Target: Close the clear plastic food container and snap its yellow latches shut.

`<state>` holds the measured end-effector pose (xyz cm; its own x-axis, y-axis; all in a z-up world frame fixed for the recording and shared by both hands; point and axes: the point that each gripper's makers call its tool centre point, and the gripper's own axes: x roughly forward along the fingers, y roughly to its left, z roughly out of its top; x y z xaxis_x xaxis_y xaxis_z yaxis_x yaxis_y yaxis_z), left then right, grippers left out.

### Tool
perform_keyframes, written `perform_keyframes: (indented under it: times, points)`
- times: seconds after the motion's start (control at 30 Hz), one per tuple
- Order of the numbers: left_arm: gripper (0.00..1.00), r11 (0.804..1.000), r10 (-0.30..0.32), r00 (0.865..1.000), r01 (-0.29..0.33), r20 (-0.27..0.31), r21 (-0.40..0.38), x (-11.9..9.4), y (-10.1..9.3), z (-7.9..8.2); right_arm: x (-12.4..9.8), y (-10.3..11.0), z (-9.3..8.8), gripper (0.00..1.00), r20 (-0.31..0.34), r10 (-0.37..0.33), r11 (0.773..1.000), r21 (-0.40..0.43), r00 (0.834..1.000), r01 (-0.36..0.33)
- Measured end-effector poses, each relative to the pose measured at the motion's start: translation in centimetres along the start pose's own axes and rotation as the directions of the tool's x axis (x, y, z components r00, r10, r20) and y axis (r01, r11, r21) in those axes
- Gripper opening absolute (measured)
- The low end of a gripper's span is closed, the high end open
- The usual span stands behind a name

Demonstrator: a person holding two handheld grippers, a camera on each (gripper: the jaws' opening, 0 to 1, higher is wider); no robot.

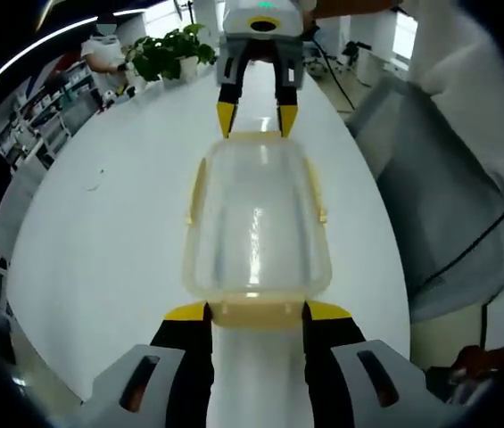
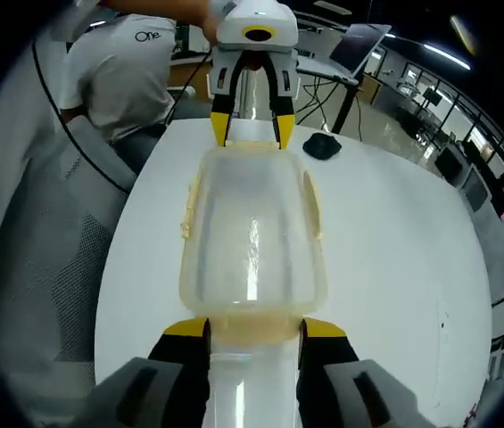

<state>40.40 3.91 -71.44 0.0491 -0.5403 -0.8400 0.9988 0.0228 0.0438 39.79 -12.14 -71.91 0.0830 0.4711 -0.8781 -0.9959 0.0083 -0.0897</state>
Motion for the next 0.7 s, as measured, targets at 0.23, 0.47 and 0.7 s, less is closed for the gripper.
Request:
perform_keyframes:
  times: [0.23, 0.47, 0.7]
  points:
    - [0.37, 1.0, -0.005, 1.0, 0.005, 0.001, 0.013, 0.8, -0.3, 3.2, -2.8, 0.3, -2.1, 0.35, -0.009, -0.004, 1.0, 0.011, 1.0, 0.004]
    - [0.37, 1.0, -0.004, 1.0, 0.004, 0.0, 0.023, 1.8, -0.3, 5.8, -4.8, 0.4, -4.0, 0.35, -0.012, -0.012, 1.0, 0.017, 1.0, 0.012]
    - [0.37, 1.0, -0.005, 1.0, 0.005, -0.005, 0.018, 3.3, -0.3, 8.2, -6.6, 0.5, -6.3, 0.35, -0.016, -0.017, 1.0, 0.015, 1.0, 0.017]
